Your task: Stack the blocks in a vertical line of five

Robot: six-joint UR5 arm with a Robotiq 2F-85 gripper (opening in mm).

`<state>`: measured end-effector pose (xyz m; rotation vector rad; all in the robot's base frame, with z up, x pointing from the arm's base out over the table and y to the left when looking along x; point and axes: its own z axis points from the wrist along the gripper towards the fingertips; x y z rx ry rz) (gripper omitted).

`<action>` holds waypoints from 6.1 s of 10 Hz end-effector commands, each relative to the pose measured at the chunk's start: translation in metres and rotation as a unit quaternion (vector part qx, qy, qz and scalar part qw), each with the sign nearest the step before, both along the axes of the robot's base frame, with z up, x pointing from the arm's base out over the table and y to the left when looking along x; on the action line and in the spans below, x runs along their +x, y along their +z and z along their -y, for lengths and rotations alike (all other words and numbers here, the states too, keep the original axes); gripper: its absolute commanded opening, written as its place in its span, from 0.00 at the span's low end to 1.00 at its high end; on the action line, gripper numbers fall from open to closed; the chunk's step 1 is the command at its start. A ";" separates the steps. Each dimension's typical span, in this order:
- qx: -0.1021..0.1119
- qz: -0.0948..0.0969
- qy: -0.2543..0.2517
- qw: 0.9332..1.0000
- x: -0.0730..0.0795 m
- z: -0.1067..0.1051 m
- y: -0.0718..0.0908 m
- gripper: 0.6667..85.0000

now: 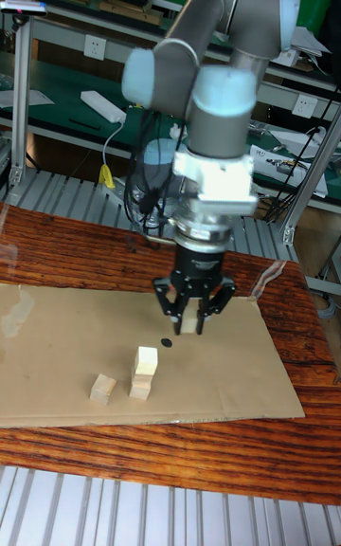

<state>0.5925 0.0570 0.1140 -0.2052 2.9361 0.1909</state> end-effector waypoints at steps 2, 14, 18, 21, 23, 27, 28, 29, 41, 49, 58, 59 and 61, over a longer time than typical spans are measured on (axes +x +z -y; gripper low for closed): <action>-0.016 0.058 -0.052 0.997 0.043 0.045 0.029 0.00; -0.025 0.028 -0.073 0.997 0.052 0.048 -0.006 0.00; -0.037 0.026 -0.083 0.996 0.053 0.055 -0.009 0.00; -0.031 0.030 -0.087 0.995 0.053 0.053 -0.005 0.00; -0.031 0.030 -0.085 0.995 0.052 0.054 -0.003 0.00; -0.039 0.007 -0.076 0.996 0.043 0.057 -0.009 0.00; -0.040 0.003 -0.076 0.996 0.041 0.057 -0.010 0.00; -0.045 -0.003 -0.075 0.996 0.038 0.059 -0.011 0.00; -0.037 0.001 -0.088 0.995 0.040 0.056 -0.009 0.00; -0.045 -0.013 -0.066 0.997 0.039 0.057 -0.008 0.00; -0.046 -0.010 -0.045 0.998 0.058 0.055 -0.006 0.00; -0.047 -0.011 -0.044 0.998 0.059 0.055 -0.008 0.00; -0.046 -0.011 -0.042 0.998 0.060 0.053 -0.009 0.00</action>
